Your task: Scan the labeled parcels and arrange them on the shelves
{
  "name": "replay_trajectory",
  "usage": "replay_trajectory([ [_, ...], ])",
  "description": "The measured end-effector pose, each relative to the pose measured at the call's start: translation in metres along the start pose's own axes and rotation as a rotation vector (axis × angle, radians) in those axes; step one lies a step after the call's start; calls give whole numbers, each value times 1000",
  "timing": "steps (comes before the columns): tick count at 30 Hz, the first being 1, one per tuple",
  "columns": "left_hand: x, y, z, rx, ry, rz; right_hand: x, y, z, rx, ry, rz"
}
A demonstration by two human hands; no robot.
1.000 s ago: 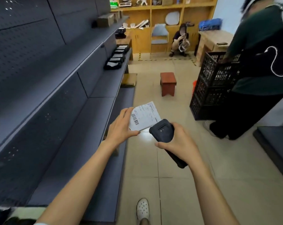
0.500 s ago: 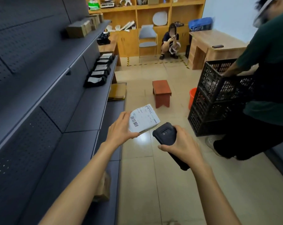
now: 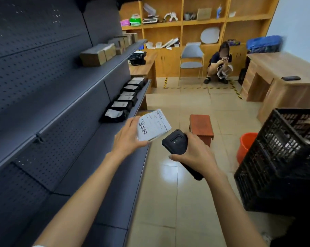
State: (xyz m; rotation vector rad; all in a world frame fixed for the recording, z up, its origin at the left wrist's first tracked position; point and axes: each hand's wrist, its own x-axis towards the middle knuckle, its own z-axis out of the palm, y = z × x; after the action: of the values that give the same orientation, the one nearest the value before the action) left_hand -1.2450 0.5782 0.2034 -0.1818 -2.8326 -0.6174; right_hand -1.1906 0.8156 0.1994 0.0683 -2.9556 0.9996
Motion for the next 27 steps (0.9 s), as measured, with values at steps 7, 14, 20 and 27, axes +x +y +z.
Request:
replay_trajectory([
  [7,147,-24,-17,70,127,-16,173,-16,-14,-39,-48,-175],
  [14,300,-73,-40,142,300,-58,351,-60,-15,-31,-32,-361],
  [20,384,-114,-75,193,398,-182,472,-115,-7,-40,-37,-516],
  [27,407,-167,-105,315,460,-421,573,-181,27,-33,-123,-718],
])
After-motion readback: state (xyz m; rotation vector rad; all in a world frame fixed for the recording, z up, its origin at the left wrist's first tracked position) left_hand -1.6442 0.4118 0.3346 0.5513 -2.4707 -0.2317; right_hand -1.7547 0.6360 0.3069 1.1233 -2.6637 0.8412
